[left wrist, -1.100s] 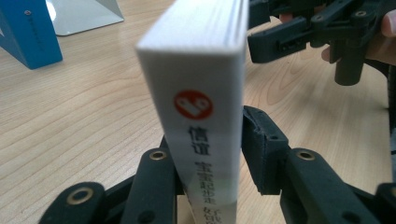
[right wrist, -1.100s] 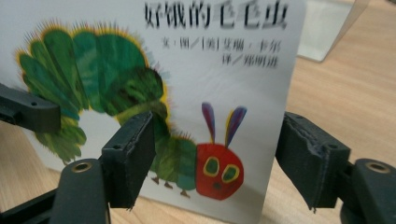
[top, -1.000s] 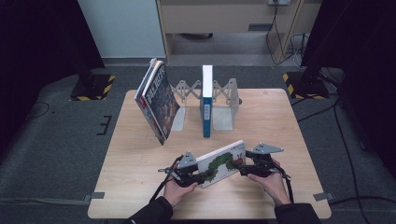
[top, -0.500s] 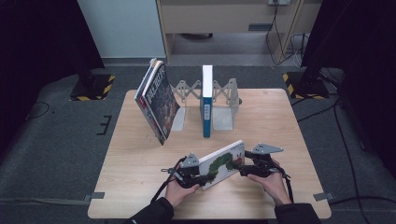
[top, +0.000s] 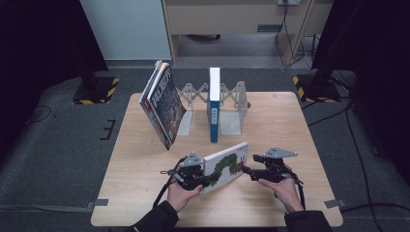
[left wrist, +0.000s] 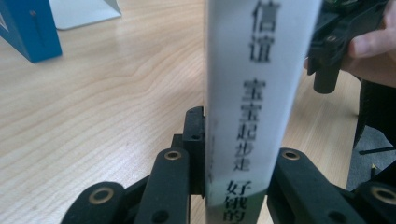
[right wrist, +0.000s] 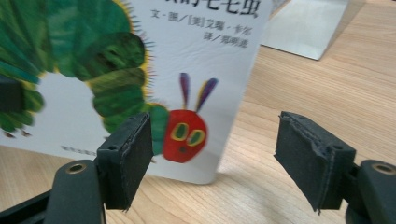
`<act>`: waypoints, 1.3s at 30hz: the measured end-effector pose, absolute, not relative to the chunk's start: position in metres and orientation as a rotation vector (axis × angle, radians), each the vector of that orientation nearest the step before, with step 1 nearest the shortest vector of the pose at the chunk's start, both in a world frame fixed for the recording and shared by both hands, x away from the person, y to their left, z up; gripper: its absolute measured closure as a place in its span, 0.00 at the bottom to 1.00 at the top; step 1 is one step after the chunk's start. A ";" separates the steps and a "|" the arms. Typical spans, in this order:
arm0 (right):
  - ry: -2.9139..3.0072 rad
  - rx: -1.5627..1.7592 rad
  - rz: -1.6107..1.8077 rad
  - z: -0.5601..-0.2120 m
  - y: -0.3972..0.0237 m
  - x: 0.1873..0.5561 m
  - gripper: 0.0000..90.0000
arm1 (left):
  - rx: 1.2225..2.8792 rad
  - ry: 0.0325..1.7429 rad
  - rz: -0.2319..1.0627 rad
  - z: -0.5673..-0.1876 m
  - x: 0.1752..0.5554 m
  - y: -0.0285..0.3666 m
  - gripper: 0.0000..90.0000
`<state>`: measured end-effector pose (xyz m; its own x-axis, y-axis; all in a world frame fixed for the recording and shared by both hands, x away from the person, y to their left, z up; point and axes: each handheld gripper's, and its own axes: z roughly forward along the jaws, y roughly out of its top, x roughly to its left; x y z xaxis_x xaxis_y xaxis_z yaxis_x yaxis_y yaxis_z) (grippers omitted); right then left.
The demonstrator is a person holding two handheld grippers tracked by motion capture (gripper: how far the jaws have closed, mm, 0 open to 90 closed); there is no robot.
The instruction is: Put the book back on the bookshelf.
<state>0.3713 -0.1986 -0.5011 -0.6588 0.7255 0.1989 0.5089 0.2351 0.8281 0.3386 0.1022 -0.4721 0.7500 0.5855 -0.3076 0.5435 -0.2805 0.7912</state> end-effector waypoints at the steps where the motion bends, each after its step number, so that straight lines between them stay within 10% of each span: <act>1: 2.275 1.168 1.382 -0.501 -0.199 0.371 0.30 | 1.941 0.862 0.054 -0.470 0.339 0.103 0.82; 39: 2.304 1.322 0.860 -0.530 -0.241 0.381 0.12 | 1.723 0.923 0.296 -0.400 0.377 0.102 0.83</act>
<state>0.3808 -0.2412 -0.5304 -0.5049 0.8632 0.0000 0.6523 0.3815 0.6550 0.3765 0.1020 -0.4002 0.6648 0.7052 -0.2464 0.4297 -0.0912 0.8984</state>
